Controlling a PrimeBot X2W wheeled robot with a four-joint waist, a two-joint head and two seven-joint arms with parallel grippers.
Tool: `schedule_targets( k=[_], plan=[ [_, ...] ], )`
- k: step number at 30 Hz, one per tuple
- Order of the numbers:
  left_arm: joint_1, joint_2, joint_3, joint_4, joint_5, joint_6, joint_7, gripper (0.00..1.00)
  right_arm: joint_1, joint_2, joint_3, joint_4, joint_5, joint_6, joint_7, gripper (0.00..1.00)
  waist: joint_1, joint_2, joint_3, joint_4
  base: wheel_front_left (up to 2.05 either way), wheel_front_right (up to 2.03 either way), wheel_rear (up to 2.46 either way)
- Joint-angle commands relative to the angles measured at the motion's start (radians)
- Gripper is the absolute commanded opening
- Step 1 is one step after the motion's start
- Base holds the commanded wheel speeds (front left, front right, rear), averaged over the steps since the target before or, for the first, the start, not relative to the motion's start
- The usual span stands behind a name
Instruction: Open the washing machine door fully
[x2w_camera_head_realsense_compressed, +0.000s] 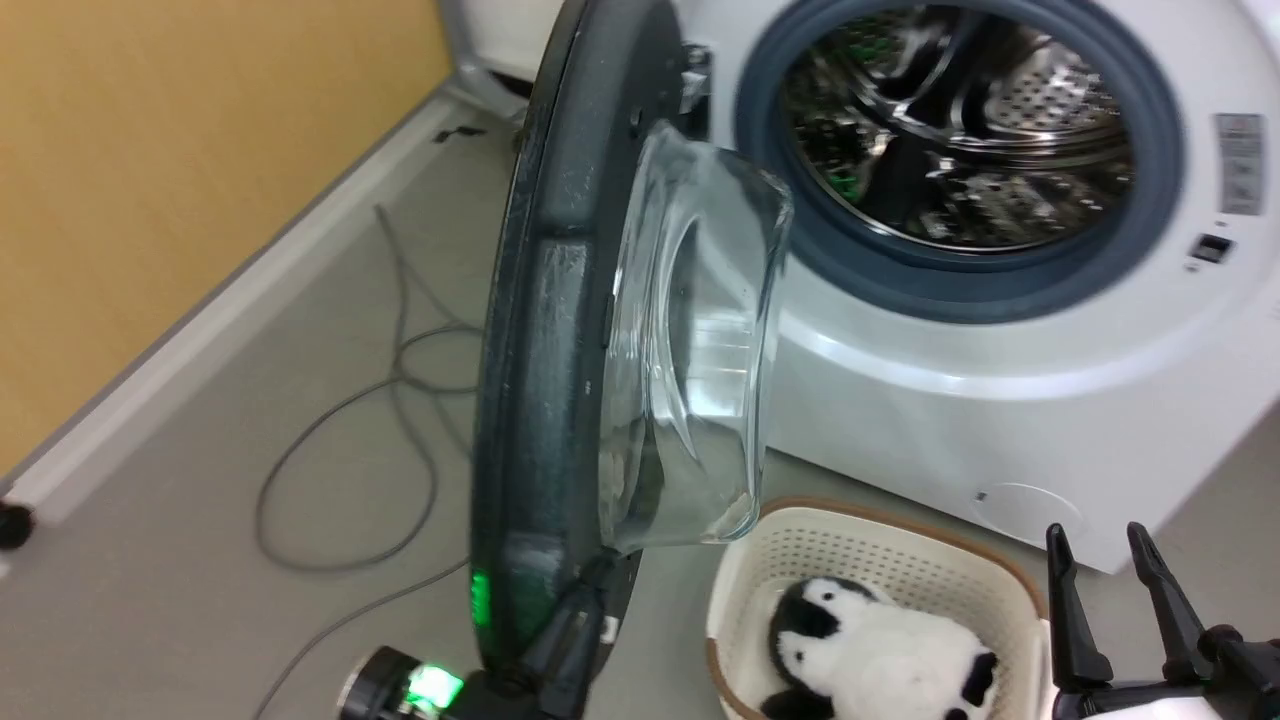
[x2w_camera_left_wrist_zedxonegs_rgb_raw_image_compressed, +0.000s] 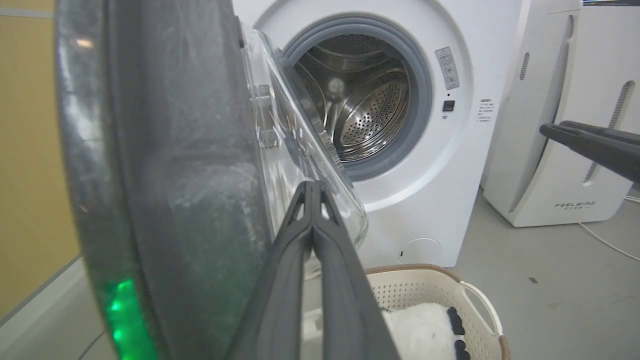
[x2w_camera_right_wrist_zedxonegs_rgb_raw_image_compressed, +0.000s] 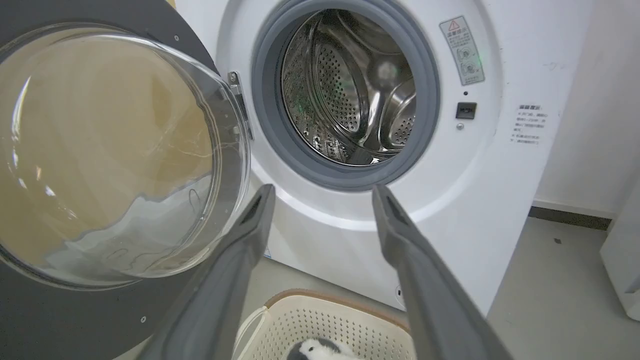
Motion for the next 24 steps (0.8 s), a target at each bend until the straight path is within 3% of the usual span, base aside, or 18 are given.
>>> schedule_targets(
  k=[1,17,24],
  plan=[
    [-0.007,0.007,0.017,0.001,-0.008,0.009,-0.004,0.0,0.001,0.002,-0.001,-0.002,-0.007,0.001,-0.005,1.0,0.0,0.0,0.013,0.033,0.0,0.0,0.0],
    [-0.08,0.052,0.28,0.055,-0.079,0.074,-0.004,0.0,-0.024,0.002,-0.006,-0.007,-0.045,0.001,-0.005,1.0,0.0,0.0,0.067,0.063,0.0,0.0,0.0],
    [-0.156,0.066,0.39,0.133,-0.111,0.068,-0.004,0.0,-0.044,0.002,-0.005,-0.011,-0.076,0.001,-0.005,1.0,0.0,0.0,0.12,0.049,0.0,0.0,0.0]
  ],
)
